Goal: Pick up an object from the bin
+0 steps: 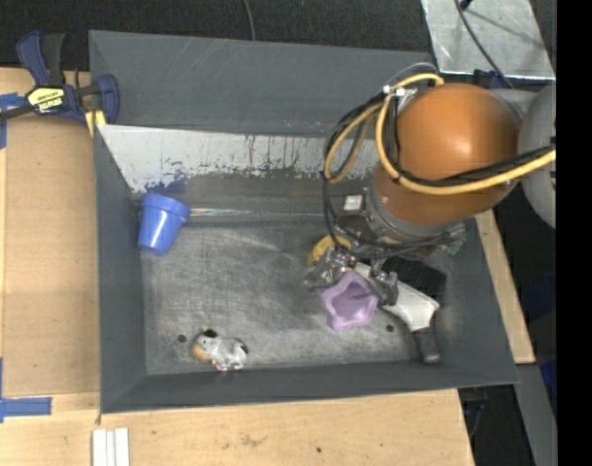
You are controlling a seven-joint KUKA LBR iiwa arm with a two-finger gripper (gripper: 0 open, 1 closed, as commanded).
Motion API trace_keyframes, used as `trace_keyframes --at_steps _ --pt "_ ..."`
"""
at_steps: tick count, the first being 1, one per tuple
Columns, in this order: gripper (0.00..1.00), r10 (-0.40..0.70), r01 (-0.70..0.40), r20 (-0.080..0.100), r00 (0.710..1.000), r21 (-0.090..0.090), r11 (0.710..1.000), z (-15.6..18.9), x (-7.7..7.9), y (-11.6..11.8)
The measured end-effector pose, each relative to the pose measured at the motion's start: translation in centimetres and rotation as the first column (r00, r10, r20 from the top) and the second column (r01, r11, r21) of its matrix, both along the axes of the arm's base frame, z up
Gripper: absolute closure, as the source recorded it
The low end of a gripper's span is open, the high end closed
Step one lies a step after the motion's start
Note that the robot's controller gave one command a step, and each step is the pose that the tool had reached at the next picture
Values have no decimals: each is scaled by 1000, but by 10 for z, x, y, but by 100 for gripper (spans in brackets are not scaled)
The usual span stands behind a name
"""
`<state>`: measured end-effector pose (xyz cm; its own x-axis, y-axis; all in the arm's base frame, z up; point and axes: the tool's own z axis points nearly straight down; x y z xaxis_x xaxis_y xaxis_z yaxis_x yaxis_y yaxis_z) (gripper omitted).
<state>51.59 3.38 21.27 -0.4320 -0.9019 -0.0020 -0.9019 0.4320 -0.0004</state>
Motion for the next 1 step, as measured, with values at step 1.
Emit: trace_keyframes --at_steps 1 --pt "100 0 0 0 1000 0 1000 0 0 0"
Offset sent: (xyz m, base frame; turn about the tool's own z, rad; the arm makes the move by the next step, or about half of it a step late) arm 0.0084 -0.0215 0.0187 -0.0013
